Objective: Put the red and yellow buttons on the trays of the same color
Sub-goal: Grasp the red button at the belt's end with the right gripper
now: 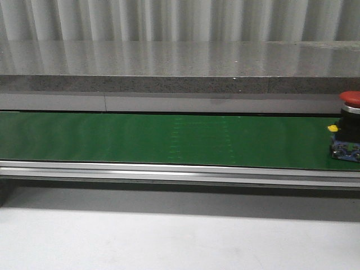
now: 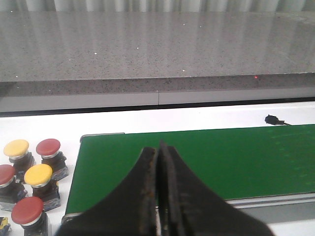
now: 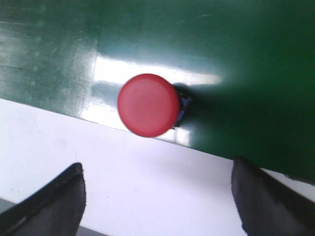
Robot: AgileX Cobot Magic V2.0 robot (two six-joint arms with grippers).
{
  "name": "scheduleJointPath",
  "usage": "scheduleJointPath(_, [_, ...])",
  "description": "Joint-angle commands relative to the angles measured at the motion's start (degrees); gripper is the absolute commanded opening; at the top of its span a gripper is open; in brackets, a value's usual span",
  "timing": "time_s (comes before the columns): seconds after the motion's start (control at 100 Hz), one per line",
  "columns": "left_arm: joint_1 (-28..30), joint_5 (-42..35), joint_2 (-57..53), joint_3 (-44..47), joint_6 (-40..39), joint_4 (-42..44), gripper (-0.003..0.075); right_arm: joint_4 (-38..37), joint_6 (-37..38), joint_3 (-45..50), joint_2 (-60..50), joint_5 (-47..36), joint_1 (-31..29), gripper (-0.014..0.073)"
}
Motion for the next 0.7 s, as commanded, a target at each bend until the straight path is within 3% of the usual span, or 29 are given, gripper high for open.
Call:
scheduleJointPath(0.0, [-0.50, -3.95, 0.42, -1.37, 0.11, -0.74, -0.0020, 3.12, -3.61, -1.81, 0.64, -1.22, 0.02, 0.0604])
scheduleJointPath(0.31, [-0.50, -3.95, 0.42, -1.37, 0.11, -0.74, -0.0020, -0.22, -4.71, -1.81, 7.39, -9.09, 0.02, 0.0587])
scheduleJointPath(0.38, [-0.50, -3.95, 0.42, -1.37, 0.11, -0.74, -0.0020, -1.67, -4.71, -1.81, 8.11, -9.26, 0.02, 0.0507])
scheduleJointPath(0.53, [-0.50, -3.95, 0.42, -1.37, 0.11, -0.74, -0.0020, -1.67, -4.71, -1.81, 8.35, -9.46, 0.02, 0.0246])
scheduleJointPath(0.6, [-0.50, -3.95, 0.42, -1.37, 0.11, -0.74, -0.0020, -1.72, -4.71, -1.81, 8.35, -9.53, 0.02, 0.0192])
scheduleJointPath(0.69, [-0.50, -3.95, 0.42, -1.37, 0.11, -0.74, -0.0020, -1.74, -4.71, -1.84, 7.81, -9.70, -0.25, 0.0185])
